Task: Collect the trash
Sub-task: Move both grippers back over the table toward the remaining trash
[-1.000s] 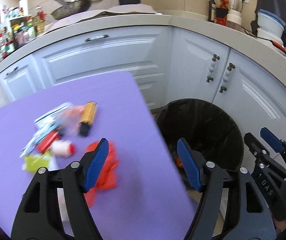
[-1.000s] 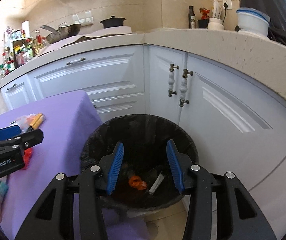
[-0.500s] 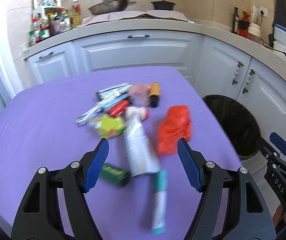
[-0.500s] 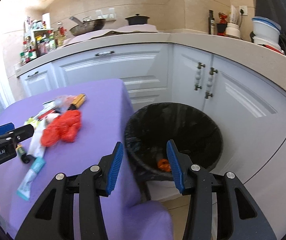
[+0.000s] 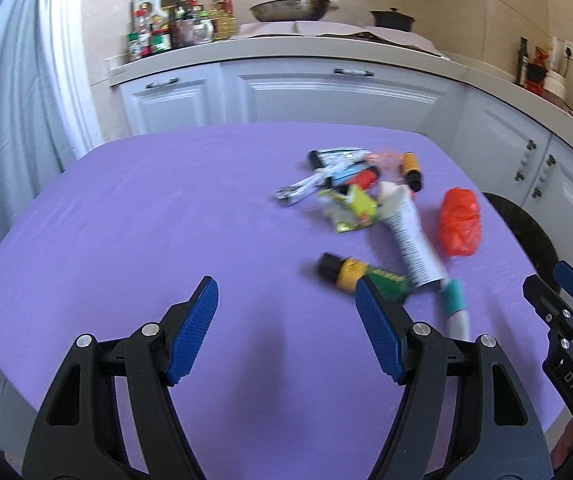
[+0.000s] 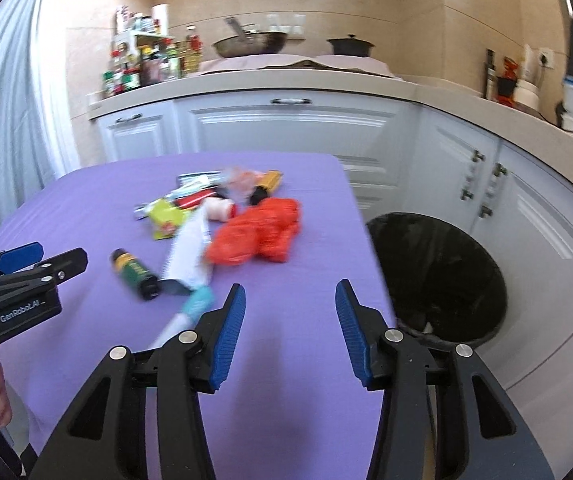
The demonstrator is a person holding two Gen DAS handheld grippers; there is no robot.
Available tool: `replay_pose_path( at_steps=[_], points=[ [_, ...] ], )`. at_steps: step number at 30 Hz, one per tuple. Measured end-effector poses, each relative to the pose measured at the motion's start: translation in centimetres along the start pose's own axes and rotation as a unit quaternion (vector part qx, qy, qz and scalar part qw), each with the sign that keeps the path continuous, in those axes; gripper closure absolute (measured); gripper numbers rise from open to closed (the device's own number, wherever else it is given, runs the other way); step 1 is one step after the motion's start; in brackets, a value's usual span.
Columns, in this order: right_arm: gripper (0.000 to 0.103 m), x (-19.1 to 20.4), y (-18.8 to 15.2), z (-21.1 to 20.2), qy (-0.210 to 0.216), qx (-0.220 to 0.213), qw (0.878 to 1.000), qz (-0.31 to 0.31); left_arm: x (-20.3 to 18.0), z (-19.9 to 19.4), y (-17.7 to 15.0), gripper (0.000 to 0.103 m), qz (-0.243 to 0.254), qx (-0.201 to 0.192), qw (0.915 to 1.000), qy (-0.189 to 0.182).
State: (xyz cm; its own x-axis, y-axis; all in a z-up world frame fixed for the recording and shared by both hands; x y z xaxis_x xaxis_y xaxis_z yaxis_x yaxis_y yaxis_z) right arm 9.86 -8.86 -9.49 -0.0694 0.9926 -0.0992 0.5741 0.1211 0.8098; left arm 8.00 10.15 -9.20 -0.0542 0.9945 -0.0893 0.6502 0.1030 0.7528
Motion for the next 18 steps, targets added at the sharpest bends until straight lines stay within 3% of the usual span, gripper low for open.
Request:
replay_pose_path(
  at_steps=[9,16,17,18],
  points=[
    [0.05,5.8,-1.5,-0.1,0.036,0.015,0.999,-0.032,3.8,-0.3,-1.5,0.034,-0.029,0.0,0.9995,0.014],
    [0.05,7.0,-3.7,1.2,0.032,0.049,0.997,-0.047,4.2,0.1,-2.1,0.034,-0.038,0.005,0.9992,0.005],
    [0.052,6.8,-3.8,1.2,0.031,0.052,0.997,-0.044,4.1,0.1,-2.2,0.034,-0.039,0.005,0.9992,0.003],
    [0.06,6.7,-3.8,1.2,0.031,0.052,0.997,-0.038,3.9,0.2,-2.3,0.034,-0.039,0.006,0.9992,0.001]
  ],
)
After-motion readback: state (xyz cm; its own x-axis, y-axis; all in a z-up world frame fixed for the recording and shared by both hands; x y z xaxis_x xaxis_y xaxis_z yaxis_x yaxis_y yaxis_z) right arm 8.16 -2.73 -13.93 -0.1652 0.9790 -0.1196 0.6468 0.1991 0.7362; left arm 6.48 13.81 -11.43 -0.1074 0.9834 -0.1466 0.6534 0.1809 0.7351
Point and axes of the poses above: each gripper's, at about its wrist camera, not at the fingertips, and z roughly the way its jaws point, x to its left, y to its top, the point moved 10 cm from there along z, roughly the way its jaws point, and after that the axes turned 10 degrees about -y, right-handed, at the moved point
